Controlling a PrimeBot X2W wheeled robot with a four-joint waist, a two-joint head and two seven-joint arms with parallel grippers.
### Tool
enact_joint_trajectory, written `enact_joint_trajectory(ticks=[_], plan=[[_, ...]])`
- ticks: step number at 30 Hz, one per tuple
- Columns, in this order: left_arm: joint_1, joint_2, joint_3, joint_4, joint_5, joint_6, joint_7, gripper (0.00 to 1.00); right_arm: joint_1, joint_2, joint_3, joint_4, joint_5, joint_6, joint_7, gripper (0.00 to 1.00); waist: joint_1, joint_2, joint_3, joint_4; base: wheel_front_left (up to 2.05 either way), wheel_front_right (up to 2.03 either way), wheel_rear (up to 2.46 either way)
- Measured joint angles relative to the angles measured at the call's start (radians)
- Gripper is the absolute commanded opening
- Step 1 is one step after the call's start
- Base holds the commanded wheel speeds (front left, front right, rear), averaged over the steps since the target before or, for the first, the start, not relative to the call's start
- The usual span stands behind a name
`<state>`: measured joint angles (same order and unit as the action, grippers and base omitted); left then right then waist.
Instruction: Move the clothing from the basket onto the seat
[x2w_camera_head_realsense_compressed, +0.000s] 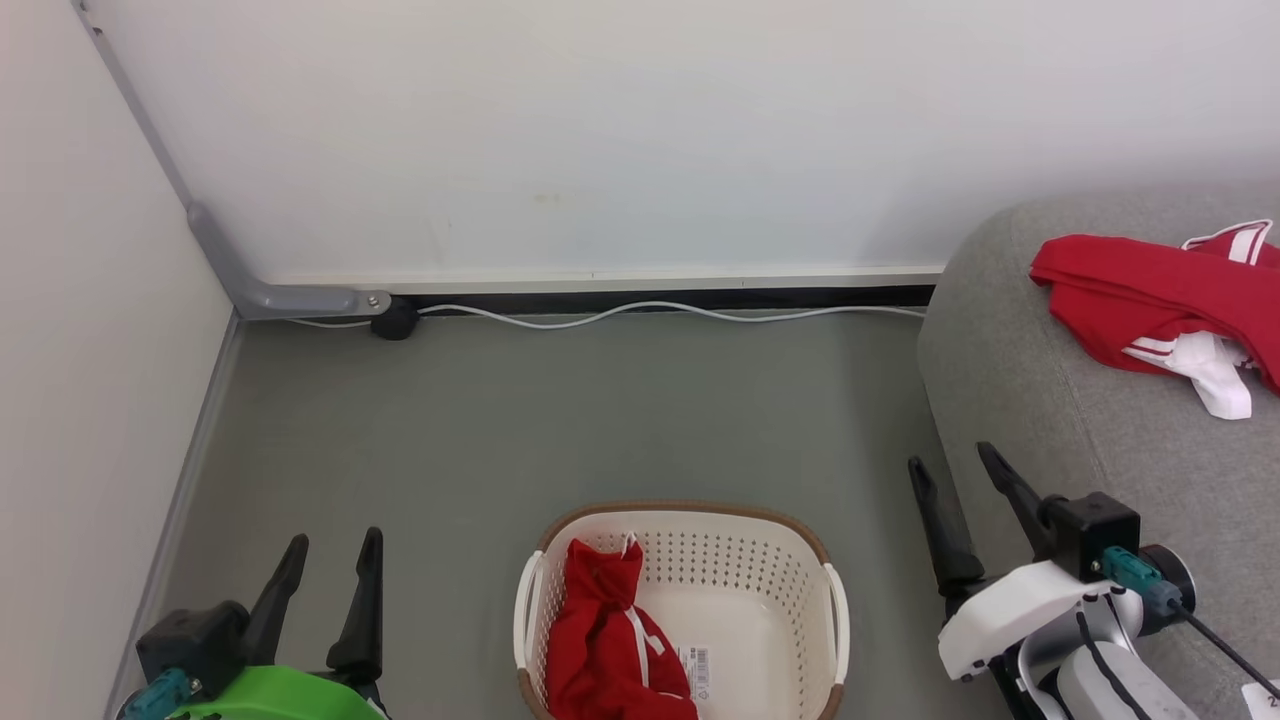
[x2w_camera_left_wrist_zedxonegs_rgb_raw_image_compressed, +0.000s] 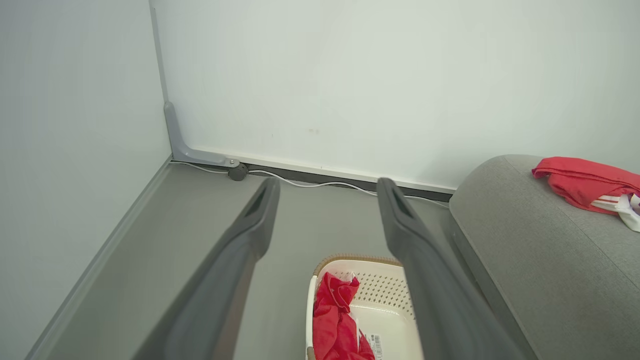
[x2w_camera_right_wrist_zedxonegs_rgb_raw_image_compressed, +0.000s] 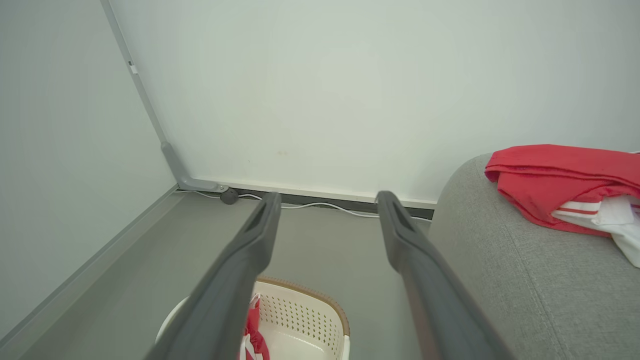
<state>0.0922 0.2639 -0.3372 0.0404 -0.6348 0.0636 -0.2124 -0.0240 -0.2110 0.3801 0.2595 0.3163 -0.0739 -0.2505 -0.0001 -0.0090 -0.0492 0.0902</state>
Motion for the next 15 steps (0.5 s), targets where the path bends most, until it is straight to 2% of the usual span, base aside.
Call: enact_joint_trajectory(ticks=[11,15], plan=[[0.031,0.003,0.015,-0.012,-0.003,0.003,-0.009,1.00,0.021,0.015,0.007,-0.069,-0.023,-0.009,0.000,1.00,0.0000,0.0000,0.011,-0.016,0.00,0.00,0.00],[0.031,0.004,0.008,-0.029,-0.003,0.003,-0.008,1.00,0.022,0.016,-0.007,-0.118,-0.035,-0.022,0.000,1.00,0.0000,0.0000,0.037,-0.027,0.00,0.00,0.00]])
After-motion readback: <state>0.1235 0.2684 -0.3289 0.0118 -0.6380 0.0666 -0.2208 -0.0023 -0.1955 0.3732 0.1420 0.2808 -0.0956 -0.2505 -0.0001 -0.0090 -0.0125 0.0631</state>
